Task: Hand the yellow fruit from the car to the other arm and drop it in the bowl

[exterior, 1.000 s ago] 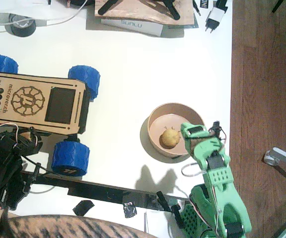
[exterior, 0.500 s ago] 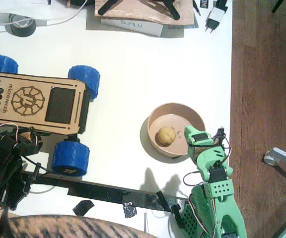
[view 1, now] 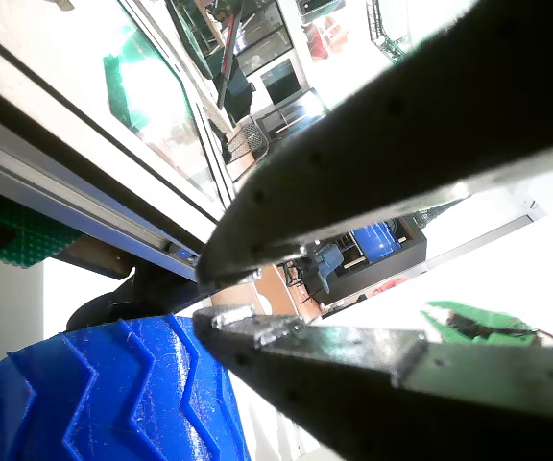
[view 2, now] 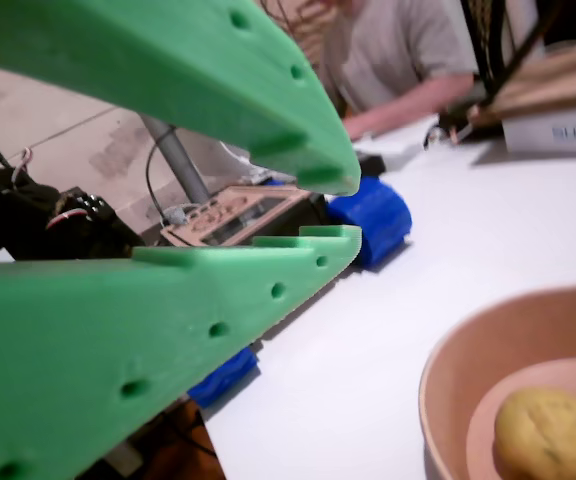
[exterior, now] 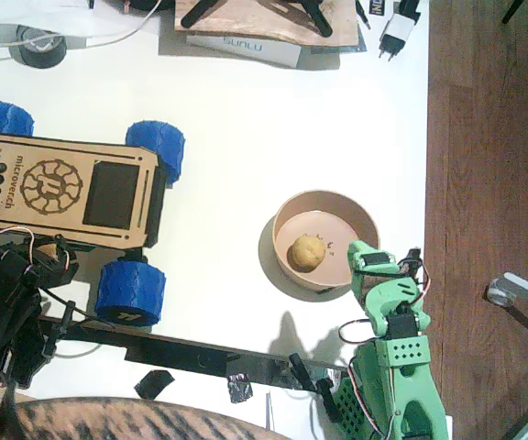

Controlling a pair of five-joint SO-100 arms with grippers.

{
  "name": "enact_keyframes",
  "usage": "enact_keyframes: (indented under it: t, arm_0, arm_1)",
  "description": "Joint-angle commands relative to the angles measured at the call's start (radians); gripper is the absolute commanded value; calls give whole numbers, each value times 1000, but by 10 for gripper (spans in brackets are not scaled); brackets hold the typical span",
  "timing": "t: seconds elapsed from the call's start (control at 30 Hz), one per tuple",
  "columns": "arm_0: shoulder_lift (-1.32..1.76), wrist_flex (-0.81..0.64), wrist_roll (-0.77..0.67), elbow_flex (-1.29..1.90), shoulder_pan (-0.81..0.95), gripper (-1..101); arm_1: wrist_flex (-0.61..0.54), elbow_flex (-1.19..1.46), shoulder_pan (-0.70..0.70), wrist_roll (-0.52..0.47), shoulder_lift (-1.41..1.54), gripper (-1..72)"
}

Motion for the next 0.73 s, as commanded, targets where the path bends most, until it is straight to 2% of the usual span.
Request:
enact_keyframes:
  t: [0.0, 0.7]
  arm_0:
    - [91, 114, 5, 69, -8, 0]
    - [91, 114, 5, 69, -8, 0]
  arm_1:
    - [-25, 8, 26, 9, 9, 1]
    - [-55, 60, 17, -25, 9, 1]
